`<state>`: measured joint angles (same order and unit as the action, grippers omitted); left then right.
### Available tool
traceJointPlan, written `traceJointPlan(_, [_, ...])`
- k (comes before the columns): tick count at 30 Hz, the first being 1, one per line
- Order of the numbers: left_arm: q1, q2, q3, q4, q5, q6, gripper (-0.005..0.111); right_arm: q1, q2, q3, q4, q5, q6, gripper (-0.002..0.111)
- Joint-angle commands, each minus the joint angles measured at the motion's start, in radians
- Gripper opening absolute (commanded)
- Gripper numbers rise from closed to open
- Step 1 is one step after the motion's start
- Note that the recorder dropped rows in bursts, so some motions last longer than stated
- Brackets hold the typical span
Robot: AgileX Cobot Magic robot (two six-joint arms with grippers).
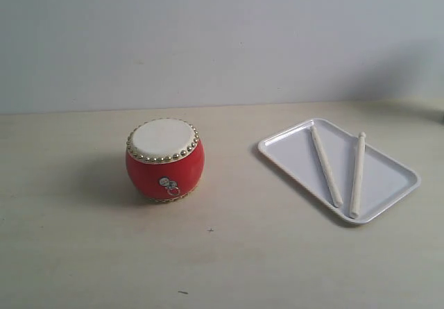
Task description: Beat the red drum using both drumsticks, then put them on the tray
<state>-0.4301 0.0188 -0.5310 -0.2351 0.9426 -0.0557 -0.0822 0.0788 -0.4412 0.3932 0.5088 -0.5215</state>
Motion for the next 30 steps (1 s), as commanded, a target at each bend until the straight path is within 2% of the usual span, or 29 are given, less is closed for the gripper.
traceJointPlan(1, [0.003, 0.004, -0.004, -0.011, 0.0, -0.004, 0.0, -0.035, -0.035, 0.139, -0.007, -0.214, 0.041, 0.0])
traceJointPlan(3, [0.003, 0.004, -0.004, -0.011, 0.0, -0.004, 0.0, -0.064, -0.059, 0.269, 0.04, -0.354, 0.056, 0.0])
traceJointPlan(8, [0.003, 0.004, -0.004, -0.011, 0.002, -0.004, 0.0, -0.085, -0.079, 0.381, 0.08, -0.448, 0.056, 0.0])
traceJointPlan(20, [0.003, 0.004, -0.004, -0.011, 0.002, -0.004, 0.0, -0.085, -0.079, 0.441, 0.1, -0.448, 0.056, 0.0])
traceJointPlan(22, [0.003, 0.004, -0.004, -0.011, 0.002, -0.004, 0.0, -0.085, -0.079, 0.441, 0.038, -0.443, 0.086, 0.0])
traceJointPlan(26, [0.003, 0.004, -0.004, -0.011, 0.002, -0.004, 0.0, -0.085, -0.079, 0.441, -0.218, -0.443, 0.343, 0.0])
traceJointPlan(30, [0.003, 0.004, -0.004, -0.011, 0.002, -0.004, 0.0, -0.085, -0.079, 0.441, -0.26, -0.432, 0.406, 0.0])
